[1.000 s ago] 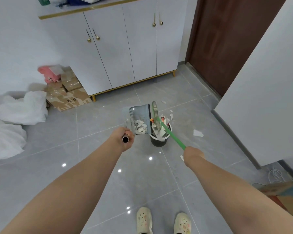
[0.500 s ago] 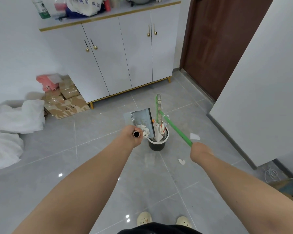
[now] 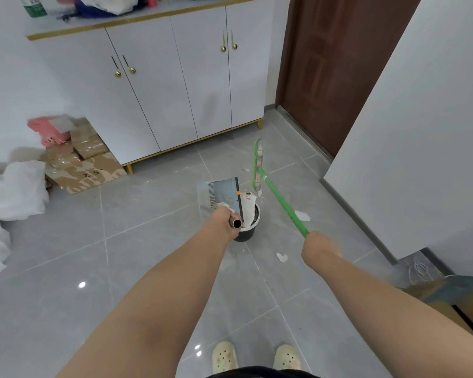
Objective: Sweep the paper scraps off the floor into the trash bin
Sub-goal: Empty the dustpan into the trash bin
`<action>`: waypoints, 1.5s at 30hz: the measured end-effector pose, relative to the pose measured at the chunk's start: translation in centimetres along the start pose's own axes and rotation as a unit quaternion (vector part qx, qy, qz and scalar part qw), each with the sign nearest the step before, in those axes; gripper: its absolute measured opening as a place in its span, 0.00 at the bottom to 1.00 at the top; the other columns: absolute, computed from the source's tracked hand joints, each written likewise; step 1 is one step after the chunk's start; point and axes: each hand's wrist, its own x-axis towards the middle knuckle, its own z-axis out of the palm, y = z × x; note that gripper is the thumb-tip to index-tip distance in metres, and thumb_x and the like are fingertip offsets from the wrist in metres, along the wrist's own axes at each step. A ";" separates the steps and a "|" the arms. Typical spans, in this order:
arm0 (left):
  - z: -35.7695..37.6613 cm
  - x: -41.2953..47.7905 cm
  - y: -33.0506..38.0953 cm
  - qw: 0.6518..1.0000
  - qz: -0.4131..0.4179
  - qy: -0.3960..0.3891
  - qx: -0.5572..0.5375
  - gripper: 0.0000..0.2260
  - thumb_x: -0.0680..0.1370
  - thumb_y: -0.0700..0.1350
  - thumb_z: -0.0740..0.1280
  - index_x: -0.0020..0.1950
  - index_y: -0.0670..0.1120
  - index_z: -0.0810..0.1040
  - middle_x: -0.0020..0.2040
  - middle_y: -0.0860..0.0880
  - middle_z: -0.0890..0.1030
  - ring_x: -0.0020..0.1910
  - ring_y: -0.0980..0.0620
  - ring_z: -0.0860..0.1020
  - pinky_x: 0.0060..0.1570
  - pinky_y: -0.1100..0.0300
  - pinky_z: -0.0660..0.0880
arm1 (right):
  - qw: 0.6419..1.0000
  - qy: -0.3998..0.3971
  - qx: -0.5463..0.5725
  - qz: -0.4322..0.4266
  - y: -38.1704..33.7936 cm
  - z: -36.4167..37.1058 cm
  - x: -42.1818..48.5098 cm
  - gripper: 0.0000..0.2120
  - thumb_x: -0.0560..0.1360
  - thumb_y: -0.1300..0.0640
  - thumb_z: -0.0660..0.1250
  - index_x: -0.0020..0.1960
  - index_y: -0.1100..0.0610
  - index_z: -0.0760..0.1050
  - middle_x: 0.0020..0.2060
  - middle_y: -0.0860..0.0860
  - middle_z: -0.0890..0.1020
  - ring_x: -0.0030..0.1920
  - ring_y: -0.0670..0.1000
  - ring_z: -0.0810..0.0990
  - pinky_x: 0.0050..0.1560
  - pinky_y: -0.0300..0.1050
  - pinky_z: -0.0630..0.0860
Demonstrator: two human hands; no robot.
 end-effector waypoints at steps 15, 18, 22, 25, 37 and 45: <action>-1.3 -1.7 5.7 0.997 0.002 -0.059 -0.039 0.17 0.80 0.34 0.45 0.32 0.44 0.60 0.14 0.49 0.60 0.10 0.56 0.59 0.13 0.70 0.60 | 0.975 -0.108 0.193 -0.032 -1.6 1.0 -1.0 0.09 0.78 0.61 0.57 0.56 0.62 0.70 0.36 0.54 0.71 0.38 0.57 0.74 0.24 0.41 0.67; -1.2 -2.0 6.0 0.998 -0.001 -0.059 -0.035 0.14 0.79 0.34 0.46 0.38 0.42 0.64 0.15 0.49 0.60 0.10 0.56 0.60 0.12 0.70 0.58 | 0.976 -0.119 0.175 -0.054 -3.0 2.1 -1.7 0.11 0.78 0.62 0.56 0.59 0.62 0.71 0.39 0.54 0.73 0.37 0.53 0.75 0.33 0.44 0.72; -1.2 -2.8 6.2 0.998 0.003 -0.060 -0.025 0.17 0.79 0.33 0.47 0.32 0.46 0.60 0.15 0.49 0.60 0.10 0.55 0.60 0.13 0.70 0.58 | 0.986 -0.112 0.112 -0.058 -4.3 3.1 -2.2 0.16 0.79 0.63 0.55 0.66 0.62 0.70 0.61 0.55 0.75 0.64 0.55 0.74 0.65 0.45 0.69; -1.4 -3.1 6.2 0.998 0.013 -0.060 -0.029 0.18 0.79 0.33 0.46 0.31 0.47 0.58 0.16 0.49 0.60 0.11 0.56 0.60 0.13 0.70 0.58 | 0.986 -0.114 0.118 -0.042 -4.1 3.3 -1.8 0.15 0.79 0.63 0.55 0.64 0.63 0.71 0.56 0.56 0.77 0.61 0.57 0.76 0.58 0.46 0.73; -1.4 -3.1 5.6 0.997 0.019 -0.068 -0.037 0.17 0.79 0.33 0.46 0.32 0.44 0.60 0.16 0.49 0.60 0.11 0.56 0.60 0.12 0.70 0.59 | 0.999 -0.035 0.009 -0.029 -0.1 2.3 -0.9 0.14 0.80 0.59 0.56 0.63 0.60 0.71 0.59 0.55 0.78 0.60 0.56 0.77 0.57 0.45 0.74; -1.0 -2.1 3.9 0.997 0.019 -0.069 -0.017 0.17 0.79 0.33 0.47 0.32 0.46 0.59 0.16 0.50 0.60 0.11 0.57 0.60 0.12 0.70 0.58 | 1.000 -0.018 0.000 -0.016 0.4 2.5 -0.9 0.13 0.79 0.59 0.57 0.62 0.59 0.71 0.56 0.54 0.79 0.58 0.55 0.78 0.54 0.46 0.75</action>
